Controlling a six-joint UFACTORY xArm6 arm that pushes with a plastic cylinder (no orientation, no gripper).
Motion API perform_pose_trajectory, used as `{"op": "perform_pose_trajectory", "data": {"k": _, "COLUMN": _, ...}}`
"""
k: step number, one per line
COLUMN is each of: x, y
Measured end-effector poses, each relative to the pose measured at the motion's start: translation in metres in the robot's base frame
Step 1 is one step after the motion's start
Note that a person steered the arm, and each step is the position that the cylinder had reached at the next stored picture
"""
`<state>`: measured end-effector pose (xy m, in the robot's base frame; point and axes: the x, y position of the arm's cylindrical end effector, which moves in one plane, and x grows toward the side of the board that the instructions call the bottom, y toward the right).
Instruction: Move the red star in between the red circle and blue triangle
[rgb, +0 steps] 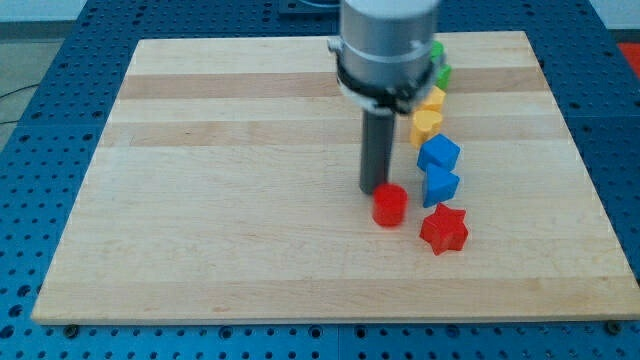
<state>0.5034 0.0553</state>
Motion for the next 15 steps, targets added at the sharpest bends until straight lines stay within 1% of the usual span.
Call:
{"op": "perform_pose_trajectory", "data": {"k": 1, "x": 0.043, "y": 0.032}}
{"op": "perform_pose_trajectory", "data": {"k": 2, "x": 0.033, "y": -0.006}}
{"op": "perform_pose_trajectory", "data": {"k": 3, "x": 0.046, "y": -0.028}}
{"op": "perform_pose_trajectory", "data": {"k": 4, "x": 0.100, "y": -0.003}}
{"op": "perform_pose_trajectory", "data": {"k": 5, "x": 0.106, "y": 0.041}}
{"op": "perform_pose_trajectory", "data": {"k": 6, "x": 0.104, "y": 0.042}}
{"op": "perform_pose_trajectory", "data": {"k": 7, "x": 0.102, "y": 0.100}}
{"op": "perform_pose_trajectory", "data": {"k": 8, "x": 0.096, "y": 0.110}}
{"op": "perform_pose_trajectory", "data": {"k": 9, "x": 0.089, "y": 0.088}}
{"op": "perform_pose_trajectory", "data": {"k": 10, "x": 0.088, "y": 0.111}}
{"op": "perform_pose_trajectory", "data": {"k": 11, "x": 0.074, "y": 0.116}}
{"op": "perform_pose_trajectory", "data": {"k": 12, "x": 0.062, "y": 0.115}}
{"op": "perform_pose_trajectory", "data": {"k": 14, "x": 0.057, "y": 0.105}}
{"op": "perform_pose_trajectory", "data": {"k": 15, "x": 0.097, "y": 0.106}}
